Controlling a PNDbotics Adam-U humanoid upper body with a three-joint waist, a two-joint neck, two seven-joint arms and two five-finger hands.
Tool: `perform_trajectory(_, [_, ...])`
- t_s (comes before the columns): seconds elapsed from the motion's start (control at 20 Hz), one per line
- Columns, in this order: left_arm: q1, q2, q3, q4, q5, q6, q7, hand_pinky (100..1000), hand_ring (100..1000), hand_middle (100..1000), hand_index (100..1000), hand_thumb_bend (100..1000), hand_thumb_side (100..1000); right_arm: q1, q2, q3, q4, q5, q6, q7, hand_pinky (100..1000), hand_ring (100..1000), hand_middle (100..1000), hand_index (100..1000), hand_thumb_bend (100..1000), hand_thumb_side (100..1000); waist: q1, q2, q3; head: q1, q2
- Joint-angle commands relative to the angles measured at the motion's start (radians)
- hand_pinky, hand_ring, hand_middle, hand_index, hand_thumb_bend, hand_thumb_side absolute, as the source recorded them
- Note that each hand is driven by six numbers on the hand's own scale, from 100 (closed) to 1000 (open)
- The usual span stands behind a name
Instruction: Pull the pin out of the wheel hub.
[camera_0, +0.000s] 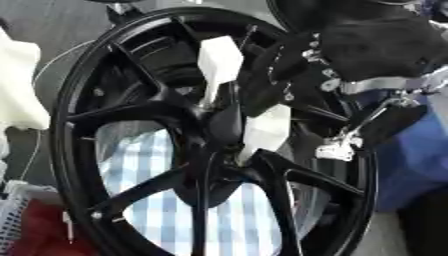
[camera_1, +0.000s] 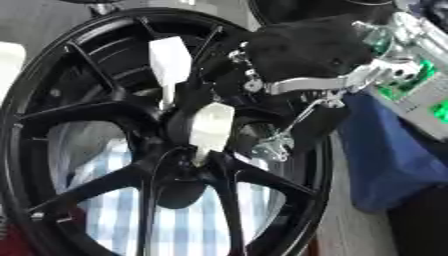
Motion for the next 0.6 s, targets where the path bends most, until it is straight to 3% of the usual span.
perform_trajectory(0.05, [-0.007,0.025,0.003,-0.020,-0.002,0.004,0.000,537,638,600,724,100,777,-0.011,-0.039,-0.024,-0.013,0.015,-0.006,-0.001,903,889,807,886,100,420,0.007,-0.014,0.001,-0.005,-0.012])
perform_trajectory(0.25, [-0.007,0.025,0.003,-0.020,-0.002,0.005,0.000,536,638,600,724,100,779,0.002,-0.043,-0.030,-0.013,0.035,0.008,-0.014,902,884,806,883,100,425,0.003,-0.008,0.003,-0.006,-0.017])
perform_trajectory(0.6, [-0.009,0.023,0.004,-0.020,-0.004,0.006,0.003,536,638,600,724,100,780,0.050,-0.058,-0.042,-0.013,0.072,-0.015,-0.069,901,881,804,879,100,431,-0.003,0.003,0.013,-0.012,-0.022])
